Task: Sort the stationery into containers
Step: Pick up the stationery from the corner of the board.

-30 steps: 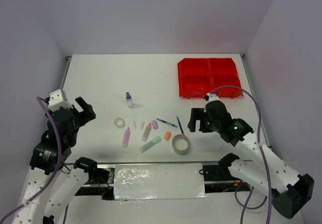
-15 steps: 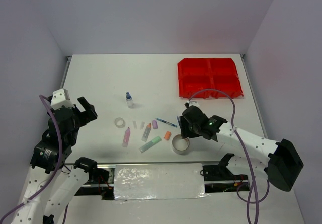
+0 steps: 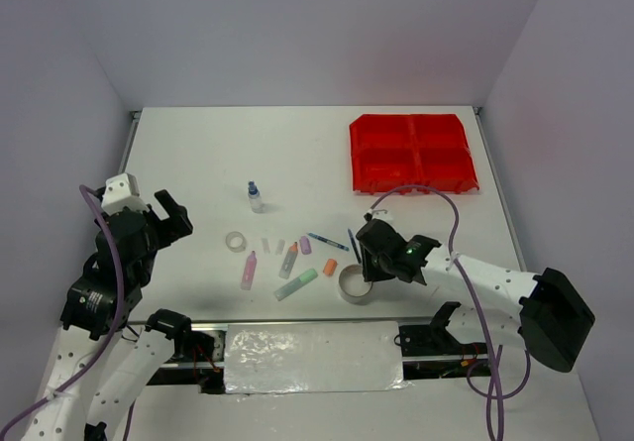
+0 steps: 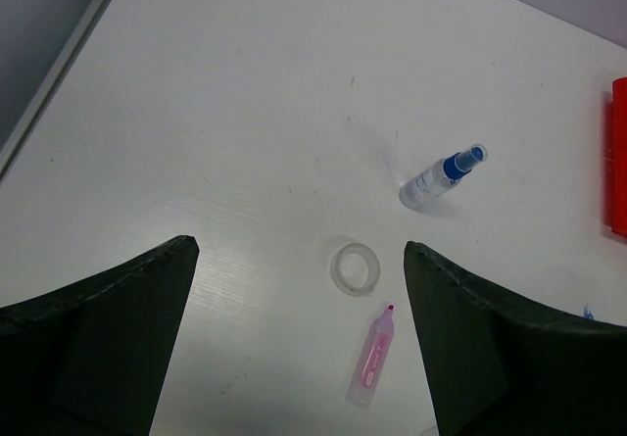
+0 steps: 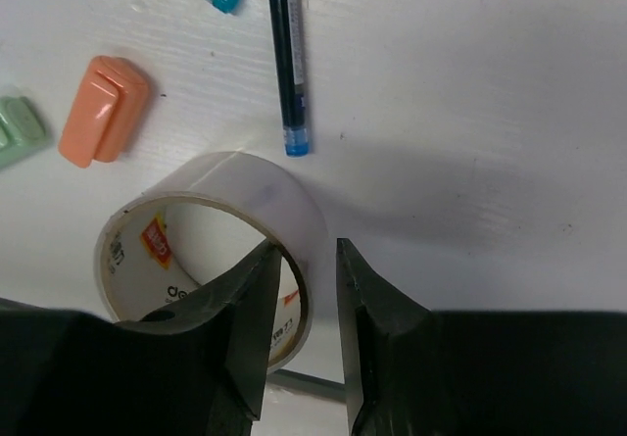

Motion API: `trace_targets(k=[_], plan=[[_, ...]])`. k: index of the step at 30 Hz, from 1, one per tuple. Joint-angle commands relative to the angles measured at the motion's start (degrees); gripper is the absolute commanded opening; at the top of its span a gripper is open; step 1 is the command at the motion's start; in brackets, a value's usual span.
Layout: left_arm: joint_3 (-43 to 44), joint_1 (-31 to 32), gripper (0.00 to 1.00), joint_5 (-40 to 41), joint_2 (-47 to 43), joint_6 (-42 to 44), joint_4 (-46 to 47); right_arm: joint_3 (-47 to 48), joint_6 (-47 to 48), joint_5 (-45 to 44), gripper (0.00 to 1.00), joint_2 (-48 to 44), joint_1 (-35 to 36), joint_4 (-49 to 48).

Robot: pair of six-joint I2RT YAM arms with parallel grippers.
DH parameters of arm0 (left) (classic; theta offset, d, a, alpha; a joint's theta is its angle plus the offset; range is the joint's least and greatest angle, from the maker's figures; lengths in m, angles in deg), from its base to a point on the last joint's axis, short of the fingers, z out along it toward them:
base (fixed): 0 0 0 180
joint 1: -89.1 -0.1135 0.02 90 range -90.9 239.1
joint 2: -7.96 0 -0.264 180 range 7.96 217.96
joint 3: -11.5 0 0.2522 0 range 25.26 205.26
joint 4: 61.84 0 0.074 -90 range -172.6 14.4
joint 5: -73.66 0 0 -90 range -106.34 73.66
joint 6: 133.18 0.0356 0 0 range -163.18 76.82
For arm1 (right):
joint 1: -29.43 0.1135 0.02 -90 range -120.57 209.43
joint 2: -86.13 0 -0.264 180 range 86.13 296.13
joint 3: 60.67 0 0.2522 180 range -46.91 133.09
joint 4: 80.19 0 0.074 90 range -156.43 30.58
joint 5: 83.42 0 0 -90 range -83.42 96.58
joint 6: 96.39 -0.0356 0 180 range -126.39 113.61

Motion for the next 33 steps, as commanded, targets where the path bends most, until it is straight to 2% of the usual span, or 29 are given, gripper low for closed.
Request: trace_targets(k=[1, 3, 7, 9, 10, 12, 13, 19, 22, 25, 29, 33], plan=[[0.9, 0.2, 0.99, -0.3, 0.7, 1.1, 3.0, -1.3, -1.2, -1.0, 0.36, -1.1, 0.7, -1.8], [0.9, 0.2, 0.99, -0.1, 0.5, 1.1, 2.9, -1.4, -1.2, -0.5, 0.35, -0.9, 0.9, -2.2], [0.8, 0.3, 0.99, 0.1, 0.3, 1.1, 3.0, -0.7, -1.9, -1.1, 0.18, -1.5, 1.6, -1.0], [0.9, 0.2, 0.99, 0.1, 0.4, 1.1, 2.9, 0.1, -2.3, -1.6, 0.15, -2.3, 2.4, 1.0], [0.9, 0.2, 0.99, 0.1, 0.5, 1.1, 2.9, 1.0, -2.4, -2.1, 0.07, -3.3, 2.8, 1.6], [0.9, 0.3, 0.99, 0.1, 0.5, 1.1, 2.9, 2.1, -2.1, -2.4, 0.05, -4.5, 3.0, 3.7], [0.9, 0.3, 0.99, 0.1, 0.5, 1.1, 2.9, 3.2, -2.0, -2.5, 0.0, -5.7, 3.2, 4.3], [0.9, 0.3, 0.99, 0.3, 0.2, 1.1, 2.9, 8.3, -0.2, -2.6, 0.0, -10.3, 3.1, 8.1], [0.9, 0.3, 0.99, 0.2, 0.1, 1.2, 3.0, 12.9, 0.8, -6.9, 0.0, -10.0, 2.7, 8.9], [0.9, 0.2, 0.99, 0.3, 0.3, 1.1, 2.9, 18.3, 4.0, -7.7, 0.0, -5.8, -1.8, 7.6], [0.9, 0.3, 0.99, 0.4, 0.1, 1.2, 2.9, 25.2, 10.6, -1.9, 0.0, 1.1, -13.7, 4.5], [0.9, 0.2, 0.99, 0.3, 0.4, 1.3, 3.0, 34.7, 13.3, -3.9, 0.0, 10.4, -22.3, 4.1]])
